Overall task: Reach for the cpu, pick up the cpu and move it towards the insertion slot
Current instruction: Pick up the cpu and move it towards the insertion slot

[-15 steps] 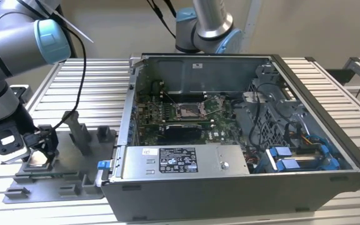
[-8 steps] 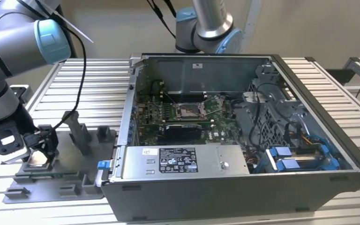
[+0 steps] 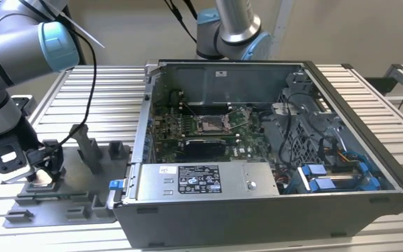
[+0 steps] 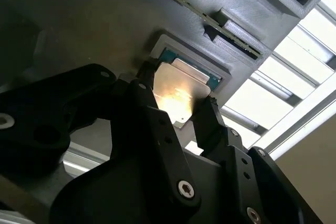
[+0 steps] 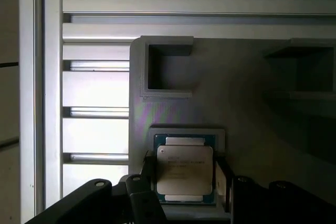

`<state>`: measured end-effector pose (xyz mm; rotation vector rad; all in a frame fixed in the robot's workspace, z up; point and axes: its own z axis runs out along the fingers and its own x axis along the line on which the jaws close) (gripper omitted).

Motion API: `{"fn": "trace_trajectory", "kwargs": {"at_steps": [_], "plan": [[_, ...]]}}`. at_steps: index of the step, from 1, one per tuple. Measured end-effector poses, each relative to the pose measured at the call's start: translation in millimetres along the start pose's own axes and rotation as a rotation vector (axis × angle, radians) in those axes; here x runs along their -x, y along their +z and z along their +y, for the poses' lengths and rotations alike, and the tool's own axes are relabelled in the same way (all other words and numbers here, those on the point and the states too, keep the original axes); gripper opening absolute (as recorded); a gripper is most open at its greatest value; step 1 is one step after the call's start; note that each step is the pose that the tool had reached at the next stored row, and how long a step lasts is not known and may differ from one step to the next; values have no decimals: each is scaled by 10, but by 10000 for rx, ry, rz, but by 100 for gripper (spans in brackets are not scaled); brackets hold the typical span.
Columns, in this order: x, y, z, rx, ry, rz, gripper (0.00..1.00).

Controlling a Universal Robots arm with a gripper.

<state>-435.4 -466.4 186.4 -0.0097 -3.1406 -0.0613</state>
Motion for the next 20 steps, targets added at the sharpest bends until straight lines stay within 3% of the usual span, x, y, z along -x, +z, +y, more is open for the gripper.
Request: {"fn": "trace_trajectory", "kwargs": {"at_steps": [14, 20], "plan": [[1, -1, 0, 3, 0, -5, 0], [0, -53, 2, 0, 0, 0, 0]]}}
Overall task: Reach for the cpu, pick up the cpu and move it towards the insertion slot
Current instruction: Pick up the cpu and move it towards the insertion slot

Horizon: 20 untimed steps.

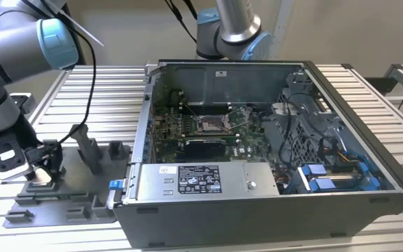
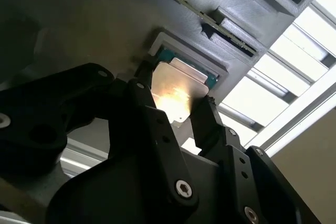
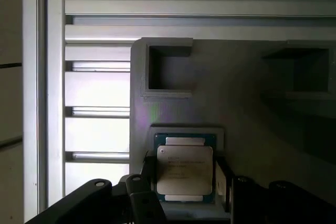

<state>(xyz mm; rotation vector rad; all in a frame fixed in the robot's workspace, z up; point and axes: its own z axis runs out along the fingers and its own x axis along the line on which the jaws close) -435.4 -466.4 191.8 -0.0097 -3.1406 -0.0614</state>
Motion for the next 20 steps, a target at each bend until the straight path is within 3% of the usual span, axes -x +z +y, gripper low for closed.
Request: {"fn": "trace_trajectory", "kwargs": {"at_steps": [20], "plan": [[0, -183, 7, -1, 1, 1, 0]]}}
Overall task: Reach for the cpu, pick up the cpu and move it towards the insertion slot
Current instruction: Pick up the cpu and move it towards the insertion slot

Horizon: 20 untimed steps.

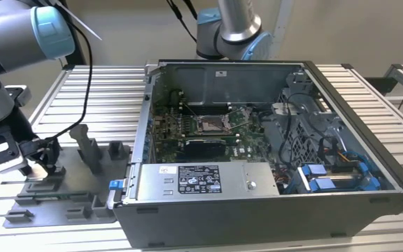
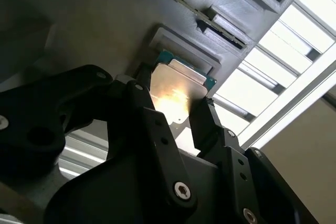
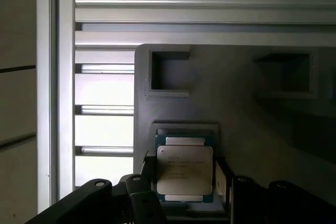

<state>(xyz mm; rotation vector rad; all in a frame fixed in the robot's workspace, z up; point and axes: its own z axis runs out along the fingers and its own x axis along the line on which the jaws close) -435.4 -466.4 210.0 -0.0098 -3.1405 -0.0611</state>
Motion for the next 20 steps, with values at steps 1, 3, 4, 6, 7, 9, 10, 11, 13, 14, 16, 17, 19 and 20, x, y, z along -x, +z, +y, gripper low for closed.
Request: {"fn": "trace_trajectory", "kwargs": {"at_steps": [1, 3, 4, 6, 7, 9, 10, 11, 13, 14, 16, 17, 19, 20], "plan": [[0, -8, 0, 0, 0, 0, 0], [0, -25, 1, 0, 0, -1, 0], [0, -32, 1, 1, 0, -1, 0], [0, -49, 2, 1, 0, -1, 0], [0, -58, 2, 1, 0, -1, 0], [1, -74, 2, 1, -3, -2, 0], [1, -81, 2, 1, -3, -2, 0], [1, -89, 3, 1, -2, -1, 0], [0, -105, 4, 1, 0, -1, 0], [0, -113, 4, 0, 0, -1, 0], [0, -128, 5, 1, -1, -1, 0], [0, -137, 5, 0, -1, -1, 0], [0, -151, 6, 1, 0, -1, 0], [0, -158, 6, 0, 0, 0, 0]]}}
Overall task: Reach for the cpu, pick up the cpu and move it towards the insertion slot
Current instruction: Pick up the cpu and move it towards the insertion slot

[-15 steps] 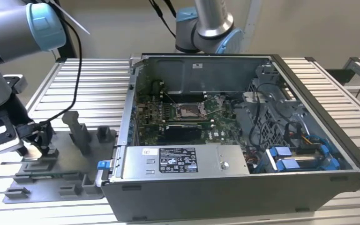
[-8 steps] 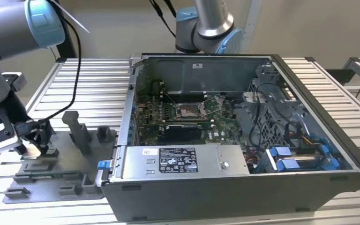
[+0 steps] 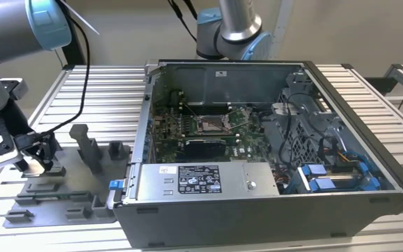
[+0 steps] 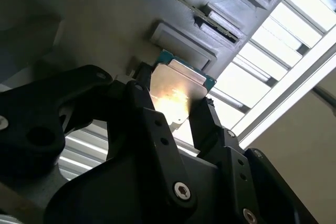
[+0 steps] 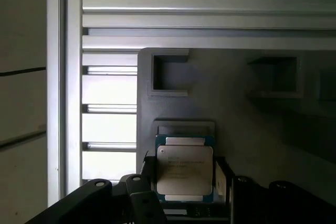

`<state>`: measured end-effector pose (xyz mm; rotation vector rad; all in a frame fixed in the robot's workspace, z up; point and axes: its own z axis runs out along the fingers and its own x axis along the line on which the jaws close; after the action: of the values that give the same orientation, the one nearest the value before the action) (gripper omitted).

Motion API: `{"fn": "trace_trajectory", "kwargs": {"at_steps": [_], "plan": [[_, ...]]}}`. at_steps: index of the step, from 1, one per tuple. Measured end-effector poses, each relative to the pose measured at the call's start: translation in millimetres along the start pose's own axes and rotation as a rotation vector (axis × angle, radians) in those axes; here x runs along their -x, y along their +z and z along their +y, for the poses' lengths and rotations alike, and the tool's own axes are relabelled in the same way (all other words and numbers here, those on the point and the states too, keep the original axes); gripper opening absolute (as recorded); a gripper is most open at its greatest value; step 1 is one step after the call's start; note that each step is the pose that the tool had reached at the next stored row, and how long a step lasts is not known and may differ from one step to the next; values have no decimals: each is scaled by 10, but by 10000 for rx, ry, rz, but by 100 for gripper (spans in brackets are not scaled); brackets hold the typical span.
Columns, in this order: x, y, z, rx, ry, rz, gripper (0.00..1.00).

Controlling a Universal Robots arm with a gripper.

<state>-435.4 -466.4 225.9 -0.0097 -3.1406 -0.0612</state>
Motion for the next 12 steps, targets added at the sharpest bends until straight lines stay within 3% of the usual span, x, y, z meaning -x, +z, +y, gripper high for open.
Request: {"fn": "trace_trajectory", "kwargs": {"at_steps": [12], "plan": [[0, -91, 4, 0, 0, 0, 0]]}}
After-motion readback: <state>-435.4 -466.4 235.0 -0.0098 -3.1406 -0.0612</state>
